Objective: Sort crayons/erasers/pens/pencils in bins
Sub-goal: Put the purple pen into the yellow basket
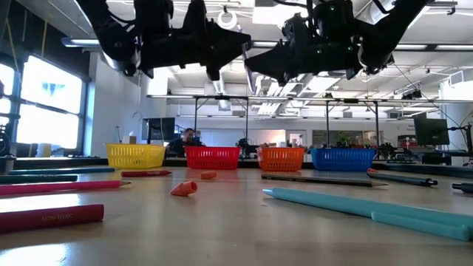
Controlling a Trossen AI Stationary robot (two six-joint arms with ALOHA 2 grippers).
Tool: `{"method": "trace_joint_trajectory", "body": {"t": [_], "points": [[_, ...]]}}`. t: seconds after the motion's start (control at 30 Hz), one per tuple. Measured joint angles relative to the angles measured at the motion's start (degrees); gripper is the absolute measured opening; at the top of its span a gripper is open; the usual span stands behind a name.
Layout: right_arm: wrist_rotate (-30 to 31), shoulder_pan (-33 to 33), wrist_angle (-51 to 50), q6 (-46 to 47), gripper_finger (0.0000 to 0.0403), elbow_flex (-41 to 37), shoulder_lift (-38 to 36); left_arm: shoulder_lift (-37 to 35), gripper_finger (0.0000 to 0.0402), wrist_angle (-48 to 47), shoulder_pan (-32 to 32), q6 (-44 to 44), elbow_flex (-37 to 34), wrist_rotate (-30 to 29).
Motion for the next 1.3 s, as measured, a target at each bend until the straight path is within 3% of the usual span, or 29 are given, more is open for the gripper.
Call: {"method": "trace_joint_trajectory", "body": {"t": [0.33, 0.47, 0.87, 1.13, 1.3], "points": [[0.21, 0.31, 0.27, -0.87, 0.0016, 0.00, 0.00, 0.00, 0.0037, -0.36, 0.06, 1.76, 0.27, -0.01], [0.25, 0.34, 0.30, -0.88, 0.0039, 0.00, 0.01, 0.00, 0.0016, -0.38, 0.42, 1.84, 0.27, 0.00], [8.65, 0.07, -1.71, -2.03, 0.0158, 0.04, -0.29, -0.25, 0.0017, -2.43, 3.60, 3.93, 1.84, 0.84], [11.29, -0.76, -4.88, -6.63, 0.0167, 0.09, -0.85, -4.66, 0.0016, -13.36, 6.40, 8.47, 4.02, 2.04], [11.31, -2.13, -9.74, -7.48, 0.0167, 0.09, -0.85, -9.20, 0.0015, -23.75, 7.85, 12.34, 5.29, -0.14]]}}
